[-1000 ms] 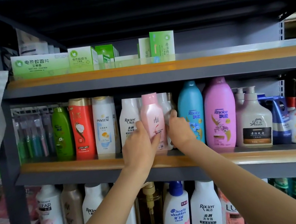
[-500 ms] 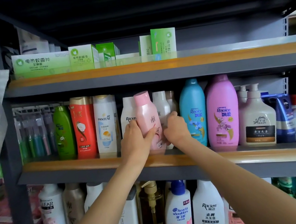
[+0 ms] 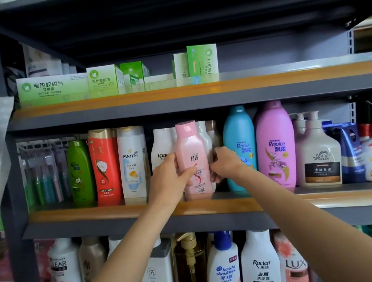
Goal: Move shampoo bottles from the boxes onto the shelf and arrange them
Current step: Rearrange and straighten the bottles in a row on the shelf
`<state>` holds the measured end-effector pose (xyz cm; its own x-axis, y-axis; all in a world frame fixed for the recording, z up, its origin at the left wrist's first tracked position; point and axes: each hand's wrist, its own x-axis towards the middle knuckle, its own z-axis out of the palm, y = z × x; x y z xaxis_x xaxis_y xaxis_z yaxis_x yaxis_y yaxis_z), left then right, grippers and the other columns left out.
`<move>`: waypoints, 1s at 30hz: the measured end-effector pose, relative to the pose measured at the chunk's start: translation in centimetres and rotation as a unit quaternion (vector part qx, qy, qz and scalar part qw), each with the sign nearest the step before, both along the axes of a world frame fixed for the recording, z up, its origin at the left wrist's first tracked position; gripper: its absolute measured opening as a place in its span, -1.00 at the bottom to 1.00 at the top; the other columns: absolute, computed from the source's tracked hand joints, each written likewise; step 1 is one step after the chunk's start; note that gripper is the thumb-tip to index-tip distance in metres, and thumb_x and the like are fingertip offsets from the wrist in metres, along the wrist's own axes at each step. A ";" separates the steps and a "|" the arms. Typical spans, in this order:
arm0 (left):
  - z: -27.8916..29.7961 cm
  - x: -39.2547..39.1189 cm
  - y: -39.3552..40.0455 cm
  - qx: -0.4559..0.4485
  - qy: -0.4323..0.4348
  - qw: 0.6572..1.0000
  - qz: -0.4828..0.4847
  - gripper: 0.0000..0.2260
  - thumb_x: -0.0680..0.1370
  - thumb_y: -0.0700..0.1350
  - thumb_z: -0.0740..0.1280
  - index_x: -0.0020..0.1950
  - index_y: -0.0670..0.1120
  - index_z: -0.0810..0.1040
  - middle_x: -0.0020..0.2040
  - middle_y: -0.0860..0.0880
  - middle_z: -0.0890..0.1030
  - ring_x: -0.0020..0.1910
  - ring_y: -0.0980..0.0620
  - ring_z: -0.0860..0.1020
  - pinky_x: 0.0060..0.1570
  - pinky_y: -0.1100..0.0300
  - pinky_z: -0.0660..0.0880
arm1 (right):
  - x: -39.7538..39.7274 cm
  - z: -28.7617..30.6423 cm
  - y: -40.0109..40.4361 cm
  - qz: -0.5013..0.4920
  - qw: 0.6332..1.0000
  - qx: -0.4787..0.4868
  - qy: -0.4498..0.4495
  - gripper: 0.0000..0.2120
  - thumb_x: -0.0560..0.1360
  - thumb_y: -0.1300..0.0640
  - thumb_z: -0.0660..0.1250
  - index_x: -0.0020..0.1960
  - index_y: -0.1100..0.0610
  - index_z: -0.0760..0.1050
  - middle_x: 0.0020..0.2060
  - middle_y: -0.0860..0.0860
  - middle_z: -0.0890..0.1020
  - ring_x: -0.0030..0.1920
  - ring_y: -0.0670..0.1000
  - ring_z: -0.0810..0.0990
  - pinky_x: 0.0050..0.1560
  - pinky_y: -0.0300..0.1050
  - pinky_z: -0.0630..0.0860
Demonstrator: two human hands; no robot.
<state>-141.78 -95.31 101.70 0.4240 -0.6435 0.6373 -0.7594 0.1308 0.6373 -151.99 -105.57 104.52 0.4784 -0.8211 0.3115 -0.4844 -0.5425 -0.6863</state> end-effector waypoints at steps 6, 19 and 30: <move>0.3 0.5 0.3 0.018 0.004 0.999 -0.043 -0.72 0.52 -0.10 0.34 0.21 -0.10 0.46 0.13 0.03 0.56 -0.26 0.22 0.59 -0.28 0.37 0.50 | 0.0 0.0 -0.3 0.021 1.000 0.008 0.006 -0.89 0.54 0.37 0.14 -0.08 0.26 0.43 -0.10 0.21 0.63 -0.20 0.17 0.67 -0.10 -0.06 0.62; 0.7 0.3 0.2 0.050 -0.031 0.997 -0.050 -0.70 0.54 -0.11 0.31 0.24 -0.14 0.42 0.17 -0.06 0.58 -0.27 0.16 0.58 -0.20 0.27 0.58 | -1.0 0.3 0.7 -0.026 0.999 -0.035 0.021 -0.78 0.47 0.44 0.16 -0.29 0.26 0.46 -0.22 0.26 0.67 -0.35 0.05 0.61 -0.02 -0.04 0.61; 0.6 -0.2 -0.3 0.047 0.003 0.998 -0.042 -0.73 0.55 -0.12 0.30 0.21 -0.18 0.42 -0.02 -0.07 0.60 -0.32 0.04 0.63 -0.24 0.17 0.61 | -2.7 -1.0 2.1 -0.074 0.989 -0.126 0.003 -0.67 0.47 0.23 0.31 -0.44 0.16 0.31 -0.38 0.17 0.64 -0.53 -0.08 0.49 -0.46 -0.38 0.40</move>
